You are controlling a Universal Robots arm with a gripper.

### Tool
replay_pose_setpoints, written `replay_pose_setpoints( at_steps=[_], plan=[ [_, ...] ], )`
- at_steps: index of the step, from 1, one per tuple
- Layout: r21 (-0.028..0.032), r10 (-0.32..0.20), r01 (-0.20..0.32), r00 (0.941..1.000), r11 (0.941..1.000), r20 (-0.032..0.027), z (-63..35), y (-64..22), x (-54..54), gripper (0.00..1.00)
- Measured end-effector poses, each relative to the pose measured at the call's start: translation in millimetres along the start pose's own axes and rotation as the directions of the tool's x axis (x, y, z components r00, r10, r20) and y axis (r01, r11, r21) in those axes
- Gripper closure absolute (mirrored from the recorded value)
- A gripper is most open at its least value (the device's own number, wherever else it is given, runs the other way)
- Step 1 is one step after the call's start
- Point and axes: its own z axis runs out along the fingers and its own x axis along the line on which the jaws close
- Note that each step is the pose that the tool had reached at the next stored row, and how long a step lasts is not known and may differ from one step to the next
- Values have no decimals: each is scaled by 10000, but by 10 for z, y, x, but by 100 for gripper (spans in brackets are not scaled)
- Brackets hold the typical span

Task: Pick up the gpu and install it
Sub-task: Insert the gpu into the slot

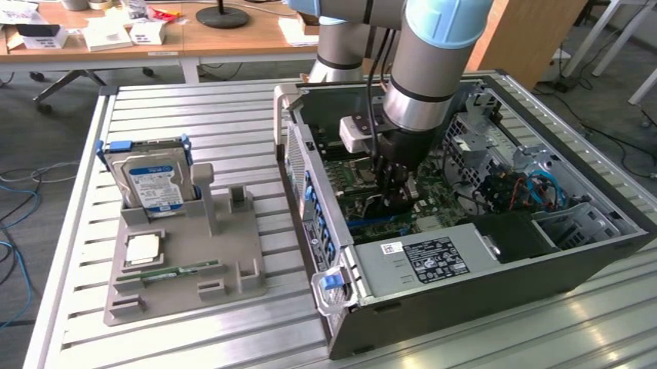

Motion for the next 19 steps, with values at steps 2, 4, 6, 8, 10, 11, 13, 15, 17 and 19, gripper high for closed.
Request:
replay_pose_setpoints(
  at_steps=[2,4,6,8,10,11,13,15,17,19],
  plan=[
    [0,0,0,10000,10000,0,0,0,0,74],
    [0,0,0,10000,10000,0,0,0,0,74],
    [0,0,0,10000,10000,0,0,0,0,74],
    [1,0,0,10000,10000,0,0,0,0,74],
    [0,-1,1,10000,10000,0,0,0,0,74],
    [0,0,0,10000,10000,0,0,0,0,74],
    [1,0,0,10000,10000,1,0,0,0,74],
    [1,0,0,10000,10000,0,0,1,0,74],
    [3,2,-2,10000,10000,-1,0,6,0,74],
    [9,0,0,10000,10000,-1,0,9,0,74]
  ],
)
